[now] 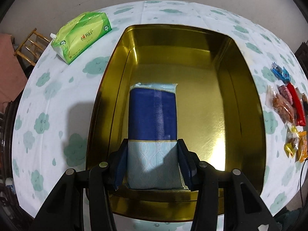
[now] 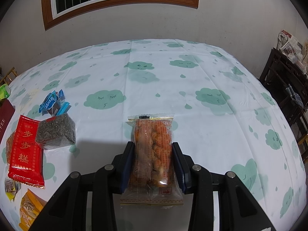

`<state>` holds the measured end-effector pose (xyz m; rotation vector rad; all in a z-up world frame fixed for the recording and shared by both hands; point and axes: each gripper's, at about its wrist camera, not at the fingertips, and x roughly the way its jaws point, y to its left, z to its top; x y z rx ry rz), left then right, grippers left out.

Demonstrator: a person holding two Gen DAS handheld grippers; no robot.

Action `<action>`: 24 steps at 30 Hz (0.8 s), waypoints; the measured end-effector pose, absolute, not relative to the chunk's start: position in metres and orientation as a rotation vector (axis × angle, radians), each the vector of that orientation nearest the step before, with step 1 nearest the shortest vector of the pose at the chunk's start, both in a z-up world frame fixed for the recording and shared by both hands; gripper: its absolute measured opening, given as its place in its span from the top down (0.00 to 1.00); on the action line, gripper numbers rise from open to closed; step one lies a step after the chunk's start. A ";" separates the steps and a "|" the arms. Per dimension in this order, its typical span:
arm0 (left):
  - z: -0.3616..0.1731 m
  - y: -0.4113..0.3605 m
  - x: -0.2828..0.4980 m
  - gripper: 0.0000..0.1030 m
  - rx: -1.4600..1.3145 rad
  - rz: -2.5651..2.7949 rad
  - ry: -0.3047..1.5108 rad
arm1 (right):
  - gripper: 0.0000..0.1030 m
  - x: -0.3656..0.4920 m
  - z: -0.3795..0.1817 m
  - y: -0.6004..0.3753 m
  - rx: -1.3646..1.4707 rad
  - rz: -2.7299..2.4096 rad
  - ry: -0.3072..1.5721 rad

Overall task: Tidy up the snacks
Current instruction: 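Carry the blue-and-teal pack into the gold tin with the left tool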

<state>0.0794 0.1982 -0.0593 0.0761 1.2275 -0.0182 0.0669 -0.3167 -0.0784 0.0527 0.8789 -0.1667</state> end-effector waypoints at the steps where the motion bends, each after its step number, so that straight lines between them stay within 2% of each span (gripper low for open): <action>1: -0.061 0.199 0.079 0.57 0.078 -0.018 1.230 | 0.61 0.067 -0.078 -0.317 0.052 -0.167 0.879; 24: -0.063 0.194 0.061 0.57 0.050 -0.003 1.219 | 0.61 0.067 -0.079 -0.316 0.051 -0.168 0.880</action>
